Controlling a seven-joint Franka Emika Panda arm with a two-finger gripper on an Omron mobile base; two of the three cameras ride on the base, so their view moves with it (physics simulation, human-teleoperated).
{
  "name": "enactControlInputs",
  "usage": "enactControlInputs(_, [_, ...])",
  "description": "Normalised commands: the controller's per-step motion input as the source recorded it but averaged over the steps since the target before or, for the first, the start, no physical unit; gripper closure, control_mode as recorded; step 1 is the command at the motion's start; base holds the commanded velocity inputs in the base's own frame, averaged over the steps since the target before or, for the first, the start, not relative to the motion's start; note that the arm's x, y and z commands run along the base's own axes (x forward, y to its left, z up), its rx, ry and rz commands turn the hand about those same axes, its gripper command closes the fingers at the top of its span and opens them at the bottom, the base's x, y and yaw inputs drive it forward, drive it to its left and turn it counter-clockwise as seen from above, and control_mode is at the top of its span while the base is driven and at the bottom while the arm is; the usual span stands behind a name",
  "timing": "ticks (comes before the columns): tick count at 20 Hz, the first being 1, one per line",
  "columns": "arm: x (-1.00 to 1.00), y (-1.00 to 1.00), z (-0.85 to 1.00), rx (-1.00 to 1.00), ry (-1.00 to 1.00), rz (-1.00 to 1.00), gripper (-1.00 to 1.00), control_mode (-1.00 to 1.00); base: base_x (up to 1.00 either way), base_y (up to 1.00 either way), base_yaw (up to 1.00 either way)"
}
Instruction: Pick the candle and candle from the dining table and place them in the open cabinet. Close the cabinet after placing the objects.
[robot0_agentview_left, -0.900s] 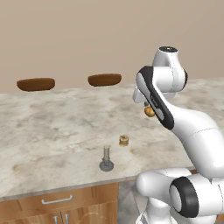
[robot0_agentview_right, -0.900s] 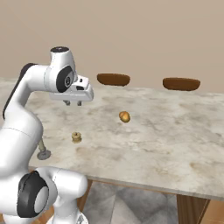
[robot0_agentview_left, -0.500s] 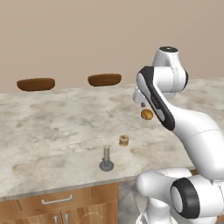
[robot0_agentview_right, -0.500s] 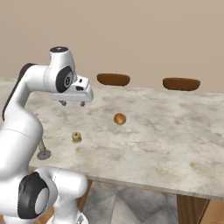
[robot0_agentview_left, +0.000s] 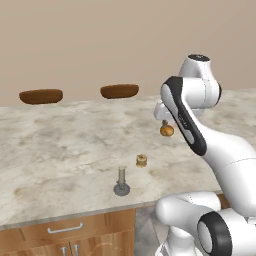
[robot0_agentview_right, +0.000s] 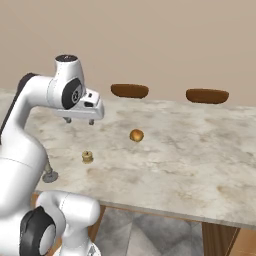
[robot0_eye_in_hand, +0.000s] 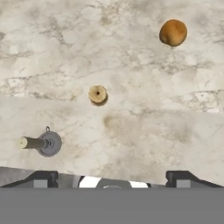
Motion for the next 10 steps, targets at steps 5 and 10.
enactControlInputs(5, [-0.30,0.03,-0.09,0.05,-0.14,0.28,-1.00,-1.00,0.00,0.00,0.00])
enactControlInputs(10, [-0.28,0.00,-0.12,0.04,-0.19,0.41,-1.00,-1.00,0.00,0.00,0.00])
